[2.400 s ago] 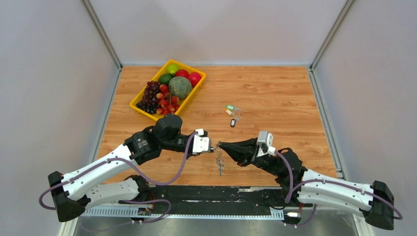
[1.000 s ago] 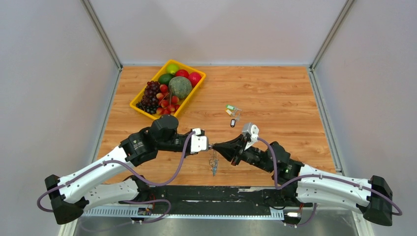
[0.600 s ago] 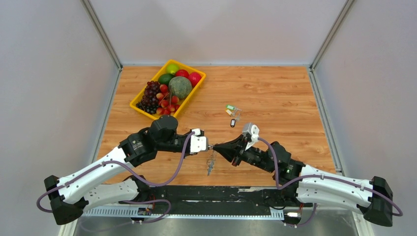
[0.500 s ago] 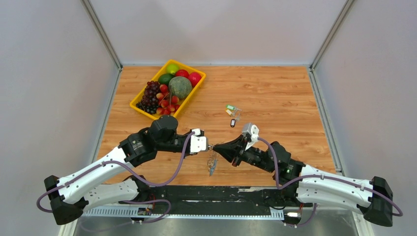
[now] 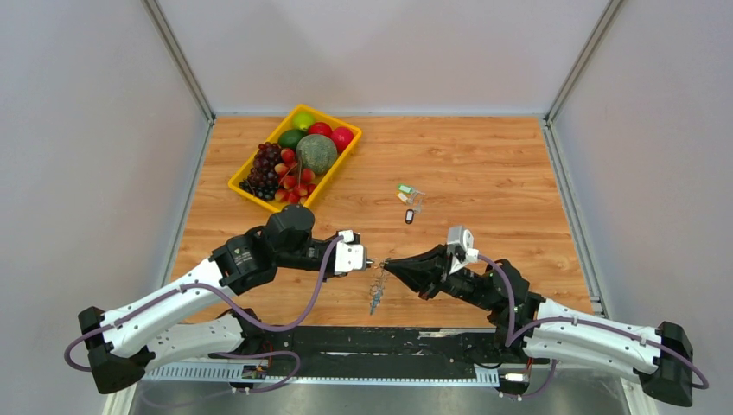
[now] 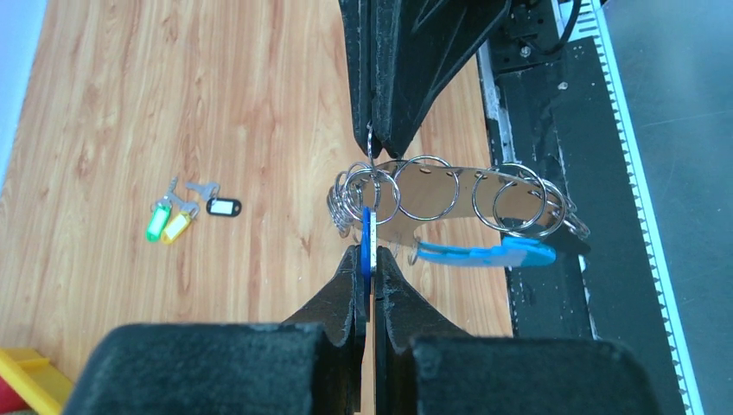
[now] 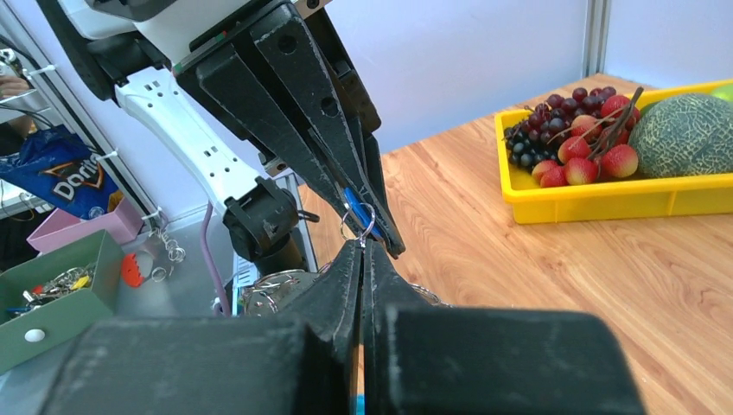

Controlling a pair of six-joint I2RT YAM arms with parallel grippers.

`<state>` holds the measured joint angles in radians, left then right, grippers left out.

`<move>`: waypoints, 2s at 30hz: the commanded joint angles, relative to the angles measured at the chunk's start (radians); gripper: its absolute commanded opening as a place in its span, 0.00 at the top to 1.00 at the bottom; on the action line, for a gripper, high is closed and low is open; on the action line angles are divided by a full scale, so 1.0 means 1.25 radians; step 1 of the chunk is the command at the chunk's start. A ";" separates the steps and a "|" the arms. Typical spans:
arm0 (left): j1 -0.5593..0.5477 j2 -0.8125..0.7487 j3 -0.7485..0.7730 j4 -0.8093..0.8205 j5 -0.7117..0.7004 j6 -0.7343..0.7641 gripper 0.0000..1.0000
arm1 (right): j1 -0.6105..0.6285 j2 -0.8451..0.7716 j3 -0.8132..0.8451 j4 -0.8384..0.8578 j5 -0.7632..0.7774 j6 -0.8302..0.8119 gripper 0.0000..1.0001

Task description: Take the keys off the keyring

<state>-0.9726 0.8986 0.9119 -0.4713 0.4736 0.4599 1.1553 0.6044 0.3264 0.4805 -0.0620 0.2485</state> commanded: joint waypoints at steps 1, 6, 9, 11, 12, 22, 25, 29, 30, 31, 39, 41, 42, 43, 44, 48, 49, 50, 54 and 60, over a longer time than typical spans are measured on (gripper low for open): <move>0.005 -0.014 0.007 0.029 0.019 0.013 1.00 | -0.005 -0.030 -0.025 0.113 -0.013 -0.028 1.00; 0.005 -0.013 0.007 0.029 0.050 0.014 1.00 | -0.005 -0.002 -0.018 0.160 -0.035 -0.070 1.00; 0.004 -0.017 0.008 0.031 0.061 0.015 1.00 | -0.005 0.015 -0.017 0.198 -0.054 -0.106 1.00; 0.005 -0.017 0.007 0.031 0.070 0.015 1.00 | -0.005 0.026 -0.020 0.228 -0.066 -0.129 1.00; 0.005 -0.016 0.007 0.031 0.074 0.015 1.00 | -0.004 0.030 -0.024 0.245 -0.069 -0.138 1.00; 0.005 -0.015 0.007 0.032 0.094 0.016 1.00 | -0.003 0.054 0.020 0.184 -0.165 -0.366 1.00; 0.005 -0.017 0.007 0.033 0.075 0.014 1.00 | -0.001 0.048 0.037 0.114 -0.233 -0.502 1.00; 0.005 -0.018 0.008 0.033 0.052 0.012 1.00 | 0.003 0.029 0.043 0.047 -0.251 -0.639 1.00; 0.004 -0.018 0.007 0.033 0.050 0.013 1.00 | 0.003 0.024 0.044 0.035 -0.253 -0.666 1.00; 0.005 -0.017 0.007 0.032 0.045 0.013 1.00 | 0.002 0.022 0.046 0.023 -0.253 -0.686 1.00; 0.005 -0.011 0.005 0.037 0.017 0.004 1.00 | 0.005 0.023 0.056 -0.038 -0.279 -0.806 1.00; 0.004 -0.010 0.005 0.037 0.013 0.003 1.00 | 0.007 0.019 0.056 -0.044 -0.276 -0.823 1.00; 0.004 -0.012 0.005 0.036 0.010 0.003 1.00 | 0.007 0.017 0.059 -0.047 -0.274 -0.825 1.00; 0.005 -0.012 0.004 0.036 0.010 0.004 1.00 | 0.009 0.016 0.061 -0.053 -0.272 -0.827 1.00; 0.004 -0.012 0.004 0.036 0.009 0.006 1.00 | 0.009 0.016 0.064 -0.057 -0.271 -0.830 1.00; 0.004 -0.013 0.004 0.035 0.008 0.009 1.00 | 0.011 0.020 0.077 -0.080 -0.265 -0.838 1.00; 0.005 -0.014 0.004 0.034 0.007 0.010 1.00 | 0.011 0.023 0.079 -0.083 -0.263 -0.837 1.00; 0.005 -0.014 0.005 0.034 0.008 0.011 1.00 | 0.011 0.027 0.080 -0.084 -0.261 -0.836 1.00; 0.005 -0.017 0.006 0.034 0.010 0.012 1.00 | 0.011 0.034 0.070 -0.064 -0.245 -0.811 0.84; 0.004 -0.030 0.002 0.038 0.024 0.018 1.00 | 0.013 0.011 0.022 0.002 -0.225 -0.748 0.73</move>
<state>-0.9688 0.8909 0.9112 -0.4637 0.4839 0.4606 1.1645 0.6437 0.3767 0.3939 -0.3481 -0.7448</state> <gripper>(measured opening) 0.026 0.257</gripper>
